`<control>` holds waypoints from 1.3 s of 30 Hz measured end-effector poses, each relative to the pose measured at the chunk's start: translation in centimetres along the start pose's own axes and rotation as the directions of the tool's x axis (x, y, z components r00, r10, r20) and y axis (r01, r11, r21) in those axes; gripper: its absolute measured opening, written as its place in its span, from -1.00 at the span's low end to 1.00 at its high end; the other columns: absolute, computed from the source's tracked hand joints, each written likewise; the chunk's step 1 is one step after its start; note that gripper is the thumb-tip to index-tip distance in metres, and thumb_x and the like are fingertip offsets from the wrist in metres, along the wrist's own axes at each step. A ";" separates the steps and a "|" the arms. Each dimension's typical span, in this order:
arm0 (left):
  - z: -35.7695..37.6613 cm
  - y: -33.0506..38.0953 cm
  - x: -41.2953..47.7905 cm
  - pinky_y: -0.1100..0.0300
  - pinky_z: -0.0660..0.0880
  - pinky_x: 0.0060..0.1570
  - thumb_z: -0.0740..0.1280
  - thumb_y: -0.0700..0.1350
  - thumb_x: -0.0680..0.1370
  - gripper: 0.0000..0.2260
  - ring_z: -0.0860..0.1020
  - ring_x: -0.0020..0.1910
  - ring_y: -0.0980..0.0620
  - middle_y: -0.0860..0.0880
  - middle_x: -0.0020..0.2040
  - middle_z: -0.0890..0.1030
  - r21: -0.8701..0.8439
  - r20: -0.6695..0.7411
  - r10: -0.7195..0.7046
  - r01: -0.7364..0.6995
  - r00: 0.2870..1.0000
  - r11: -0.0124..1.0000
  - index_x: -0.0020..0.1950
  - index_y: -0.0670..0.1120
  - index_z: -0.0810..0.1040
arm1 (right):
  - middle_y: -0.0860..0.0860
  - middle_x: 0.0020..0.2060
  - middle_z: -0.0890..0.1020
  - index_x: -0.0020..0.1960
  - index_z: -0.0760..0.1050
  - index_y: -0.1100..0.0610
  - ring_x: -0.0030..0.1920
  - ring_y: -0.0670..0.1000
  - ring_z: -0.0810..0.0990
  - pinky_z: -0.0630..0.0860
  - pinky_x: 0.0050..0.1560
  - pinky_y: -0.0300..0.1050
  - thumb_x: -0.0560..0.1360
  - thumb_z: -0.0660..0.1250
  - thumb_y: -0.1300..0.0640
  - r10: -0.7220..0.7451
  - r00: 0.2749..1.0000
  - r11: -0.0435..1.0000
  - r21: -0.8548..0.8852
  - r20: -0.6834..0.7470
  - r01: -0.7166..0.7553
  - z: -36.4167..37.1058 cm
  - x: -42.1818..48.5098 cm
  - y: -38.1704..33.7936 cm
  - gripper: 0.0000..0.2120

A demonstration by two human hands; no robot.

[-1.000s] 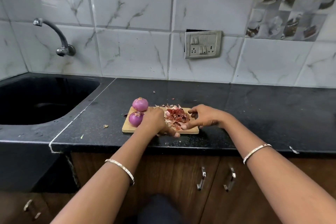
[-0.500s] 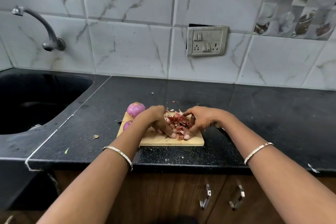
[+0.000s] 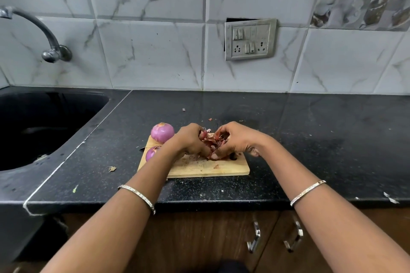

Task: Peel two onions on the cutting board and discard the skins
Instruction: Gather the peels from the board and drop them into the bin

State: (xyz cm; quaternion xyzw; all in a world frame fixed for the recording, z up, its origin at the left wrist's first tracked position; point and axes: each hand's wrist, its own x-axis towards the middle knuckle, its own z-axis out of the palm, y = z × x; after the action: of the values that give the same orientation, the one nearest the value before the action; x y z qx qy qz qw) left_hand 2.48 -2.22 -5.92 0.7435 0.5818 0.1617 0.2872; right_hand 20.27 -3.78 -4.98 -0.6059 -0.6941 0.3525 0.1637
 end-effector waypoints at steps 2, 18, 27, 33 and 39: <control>0.0 0.1 -0.2 0.09 0.55 -0.10 0.59 -0.22 0.33 -0.73 0.59 -0.09 -0.07 -0.08 -0.08 0.65 -0.007 -0.010 0.000 0.000 1.000 1.000 -0.08 -0.14 0.57 | 0.19 -0.01 0.72 0.08 0.62 0.15 -0.16 0.11 0.70 0.67 -0.19 0.05 0.29 0.67 0.24 0.000 1.000 0.996 0.090 0.014 -0.001 0.1 -0.6 -0.1 -0.58; 0.3 8.9 -3.7 -0.21 0.62 0.08 0.64 -0.21 0.22 -0.65 0.68 0.03 -0.25 -0.24 -0.09 0.72 -0.194 0.028 0.172 -0.163 0.985 0.967 -0.07 -0.27 0.67 | 0.25 -0.05 0.71 0.09 0.63 0.37 -0.06 0.10 0.72 0.69 0.00 -0.05 0.31 0.51 0.56 -0.033 0.991 0.856 0.509 -0.127 0.094 -4.8 -9.6 2.2 -0.62; 9.1 16.3 -8.0 -0.10 0.62 0.13 0.62 -0.22 0.24 -0.74 0.67 -0.13 -0.07 -0.17 -0.13 0.73 -0.247 0.148 0.310 -0.269 0.939 0.931 -0.12 -0.19 0.70 | 0.27 0.00 0.72 0.11 0.64 0.35 0.05 0.16 0.72 0.67 0.10 0.04 0.30 0.54 0.52 0.110 0.961 0.866 0.499 -0.253 0.032 -6.4 -21.5 8.9 -0.60; 17.4 18.7 -10.2 -0.06 0.67 -0.04 0.60 -0.15 0.15 -0.68 0.69 -0.16 -0.12 -0.15 -0.18 0.73 -0.239 0.253 0.327 -0.268 0.911 0.933 -0.13 -0.15 0.70 | 0.18 -0.10 0.74 0.00 0.68 0.29 -0.08 0.05 0.72 0.65 -0.05 -0.08 0.26 0.54 0.52 0.209 0.929 0.876 0.481 -0.306 -0.039 -4.5 -28.1 15.3 -0.65; 27.6 19.5 -11.4 0.19 0.50 -0.19 0.64 -0.19 0.27 -0.69 0.58 -0.19 0.03 -0.05 -0.14 0.70 -0.172 0.429 0.296 -0.244 0.854 0.954 -0.04 -0.12 0.68 | 0.18 -0.16 0.73 -0.04 0.66 0.31 -0.17 -0.01 0.66 0.61 -0.07 -0.13 0.23 0.55 0.54 0.385 0.871 0.825 0.538 -0.305 -0.176 -0.6 -31.9 23.9 -0.66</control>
State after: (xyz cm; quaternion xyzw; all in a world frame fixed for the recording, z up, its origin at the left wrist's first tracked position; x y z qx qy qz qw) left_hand 30.31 -22.81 -14.42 0.8176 0.3793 0.0563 0.4295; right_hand 44.73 -33.76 -14.61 -0.6998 -0.4332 0.4067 0.3965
